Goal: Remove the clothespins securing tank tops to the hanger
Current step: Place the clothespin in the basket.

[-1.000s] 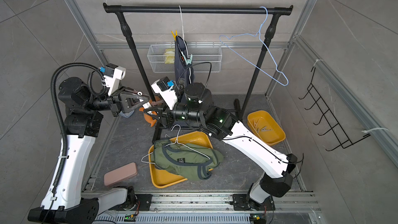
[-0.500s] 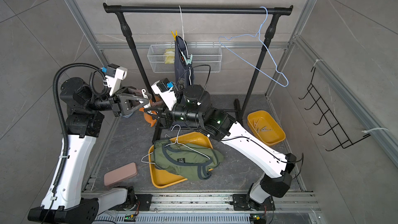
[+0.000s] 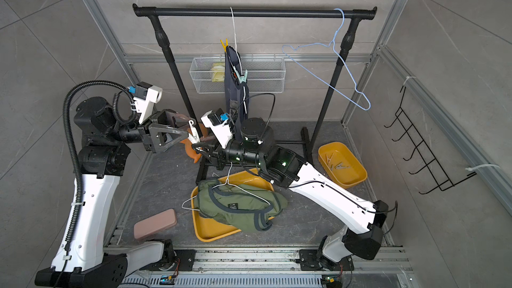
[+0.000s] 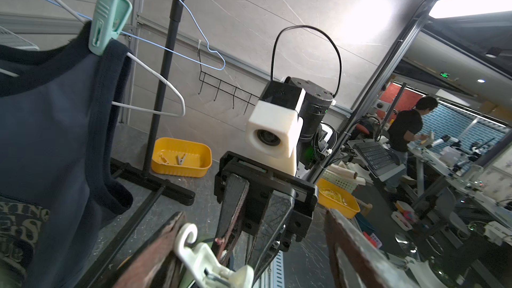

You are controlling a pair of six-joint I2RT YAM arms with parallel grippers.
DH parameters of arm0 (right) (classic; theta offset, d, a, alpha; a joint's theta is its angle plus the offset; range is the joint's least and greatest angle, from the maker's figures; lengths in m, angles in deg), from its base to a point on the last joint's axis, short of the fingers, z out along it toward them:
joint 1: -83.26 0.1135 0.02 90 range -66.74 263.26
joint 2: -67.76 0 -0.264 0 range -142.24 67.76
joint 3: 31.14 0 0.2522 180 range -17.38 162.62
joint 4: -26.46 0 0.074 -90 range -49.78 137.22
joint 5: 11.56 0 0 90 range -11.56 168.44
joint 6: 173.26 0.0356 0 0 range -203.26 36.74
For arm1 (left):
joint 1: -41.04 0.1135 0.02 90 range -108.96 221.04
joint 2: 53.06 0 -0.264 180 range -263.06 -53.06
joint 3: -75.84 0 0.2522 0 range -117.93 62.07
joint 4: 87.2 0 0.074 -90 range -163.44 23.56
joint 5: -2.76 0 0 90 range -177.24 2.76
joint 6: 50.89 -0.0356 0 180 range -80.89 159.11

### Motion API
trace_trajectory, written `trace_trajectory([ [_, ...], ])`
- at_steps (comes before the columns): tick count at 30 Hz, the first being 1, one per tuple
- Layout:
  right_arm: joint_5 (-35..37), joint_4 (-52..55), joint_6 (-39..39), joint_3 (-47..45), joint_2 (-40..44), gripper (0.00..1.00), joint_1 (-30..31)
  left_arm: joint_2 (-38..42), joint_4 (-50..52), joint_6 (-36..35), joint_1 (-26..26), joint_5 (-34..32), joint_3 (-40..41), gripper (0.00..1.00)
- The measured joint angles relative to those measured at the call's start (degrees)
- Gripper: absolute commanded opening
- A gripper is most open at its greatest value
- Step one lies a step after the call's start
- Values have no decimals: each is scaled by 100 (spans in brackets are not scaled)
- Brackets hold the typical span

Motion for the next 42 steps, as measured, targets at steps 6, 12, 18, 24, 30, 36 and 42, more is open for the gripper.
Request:
trace_trajectory([
  [6, 485, 39, 33, -1003, 520, 0, -68, 22, 267, -385, 199, -42, -299, 81],
  [12, 890, 114, 208, -2337, 1134, 0, -83, 66, 535, -684, 323, -210, -326, 81],
  [18, 1281, 214, 636, -3751, 2090, 0, -426, 131, 1196, -1384, 391, -444, 76, 80],
  [24, 1408, 560, 1174, -4653, 2767, 0, -1547, 153, 2179, -2400, 402, -697, 424, 81],
  [30, 1478, 885, 1596, -4839, 2896, 0, -2977, 323, 2988, -3346, 407, -868, 638, 81],
  [36, 1290, 1014, 1838, -4839, 2538, 0, -4089, 439, 3447, -3897, 407, -931, 699, 82],
  [42, 896, 953, 2046, -4837, 1954, 0, -5405, 455, 3585, -4162, 407, -920, 881, 82],
])
